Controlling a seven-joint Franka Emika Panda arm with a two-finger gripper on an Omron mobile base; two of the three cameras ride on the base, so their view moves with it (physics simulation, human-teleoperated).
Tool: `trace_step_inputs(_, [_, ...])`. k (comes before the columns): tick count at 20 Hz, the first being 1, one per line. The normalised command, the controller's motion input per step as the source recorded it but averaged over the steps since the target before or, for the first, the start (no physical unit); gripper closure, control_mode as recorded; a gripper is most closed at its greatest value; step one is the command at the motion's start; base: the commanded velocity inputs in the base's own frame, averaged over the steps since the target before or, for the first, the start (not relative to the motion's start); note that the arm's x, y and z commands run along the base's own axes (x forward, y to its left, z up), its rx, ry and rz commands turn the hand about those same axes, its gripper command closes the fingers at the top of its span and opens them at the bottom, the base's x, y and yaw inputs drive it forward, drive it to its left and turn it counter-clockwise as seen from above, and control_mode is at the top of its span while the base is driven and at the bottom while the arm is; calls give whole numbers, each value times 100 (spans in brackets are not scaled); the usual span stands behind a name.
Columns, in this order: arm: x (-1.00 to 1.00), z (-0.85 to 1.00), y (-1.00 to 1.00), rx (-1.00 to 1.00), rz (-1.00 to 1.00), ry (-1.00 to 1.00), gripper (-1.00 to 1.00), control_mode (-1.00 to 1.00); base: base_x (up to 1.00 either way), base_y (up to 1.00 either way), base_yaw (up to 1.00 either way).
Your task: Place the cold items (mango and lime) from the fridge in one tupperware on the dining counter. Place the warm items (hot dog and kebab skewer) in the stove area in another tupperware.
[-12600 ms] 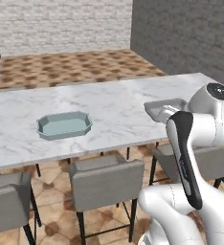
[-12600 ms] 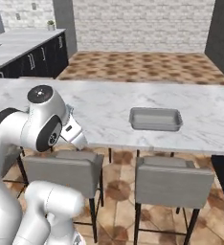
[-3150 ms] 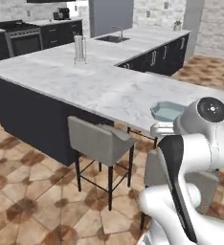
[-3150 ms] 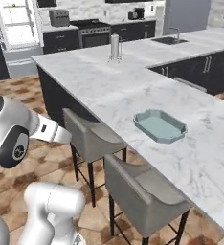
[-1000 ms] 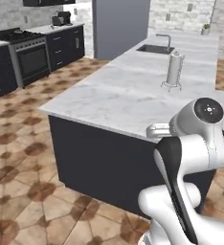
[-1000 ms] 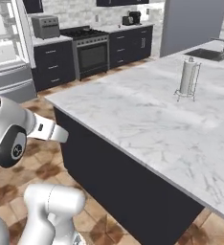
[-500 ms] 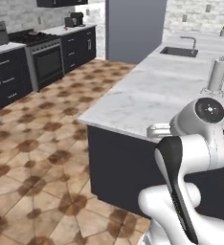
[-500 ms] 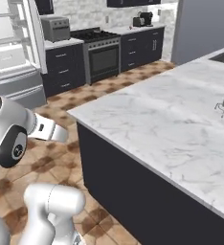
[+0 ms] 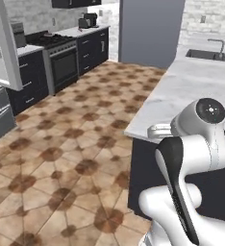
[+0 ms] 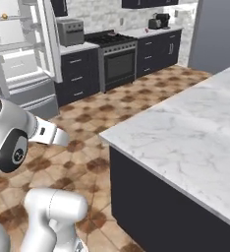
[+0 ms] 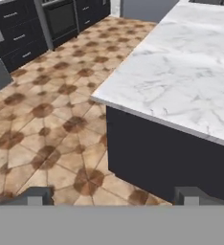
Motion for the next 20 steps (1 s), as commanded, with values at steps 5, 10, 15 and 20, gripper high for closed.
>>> trace_step_inputs(5, [0,0,0,0,0,0,-100,100,84,100,0])
trace_step_inputs(10, [0,0,0,0,0,0,-100,100,96,100,1])
trace_step_inputs(15, [0,0,0,0,0,0,-100,100,100,85,3])
trace_step_inputs(20, [0,0,0,0,0,0,-100,100,100,69,0])
